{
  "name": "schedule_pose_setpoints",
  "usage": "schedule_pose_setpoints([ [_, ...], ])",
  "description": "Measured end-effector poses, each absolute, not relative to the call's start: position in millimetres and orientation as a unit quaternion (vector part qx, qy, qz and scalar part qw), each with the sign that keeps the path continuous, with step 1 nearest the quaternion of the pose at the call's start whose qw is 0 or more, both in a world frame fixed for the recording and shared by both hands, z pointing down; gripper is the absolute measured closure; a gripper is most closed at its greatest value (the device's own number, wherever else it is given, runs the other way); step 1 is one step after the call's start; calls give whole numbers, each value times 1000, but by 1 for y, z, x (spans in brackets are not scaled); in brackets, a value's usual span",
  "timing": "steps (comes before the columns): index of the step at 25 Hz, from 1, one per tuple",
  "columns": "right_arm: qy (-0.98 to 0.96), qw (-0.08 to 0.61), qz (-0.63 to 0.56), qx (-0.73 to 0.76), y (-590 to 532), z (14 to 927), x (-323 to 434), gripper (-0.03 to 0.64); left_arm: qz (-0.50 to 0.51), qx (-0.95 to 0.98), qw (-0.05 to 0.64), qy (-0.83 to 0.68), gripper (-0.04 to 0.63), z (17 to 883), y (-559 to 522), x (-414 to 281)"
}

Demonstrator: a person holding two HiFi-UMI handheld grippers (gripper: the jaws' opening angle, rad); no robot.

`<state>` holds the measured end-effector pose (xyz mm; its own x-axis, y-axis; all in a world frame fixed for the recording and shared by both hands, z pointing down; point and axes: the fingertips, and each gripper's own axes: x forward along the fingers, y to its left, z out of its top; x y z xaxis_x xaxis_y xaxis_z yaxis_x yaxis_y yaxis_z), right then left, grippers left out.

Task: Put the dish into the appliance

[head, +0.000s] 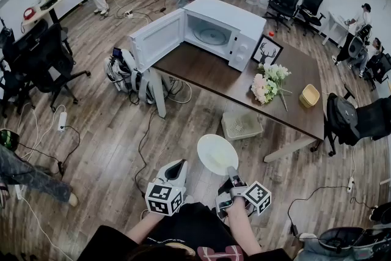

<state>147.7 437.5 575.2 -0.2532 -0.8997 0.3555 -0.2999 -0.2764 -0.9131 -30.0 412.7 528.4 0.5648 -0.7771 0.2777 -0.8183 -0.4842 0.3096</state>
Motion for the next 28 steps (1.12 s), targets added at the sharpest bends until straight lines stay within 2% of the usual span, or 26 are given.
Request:
schedule_pose_setpoints([
  [14,597,255,-554,-521,406,555,146,577,49,852,211,-476,586,536,409,-12],
  [28,592,268,-544,-531,327,551,147,577,35,862,211,-460,586,534,321,-9],
])
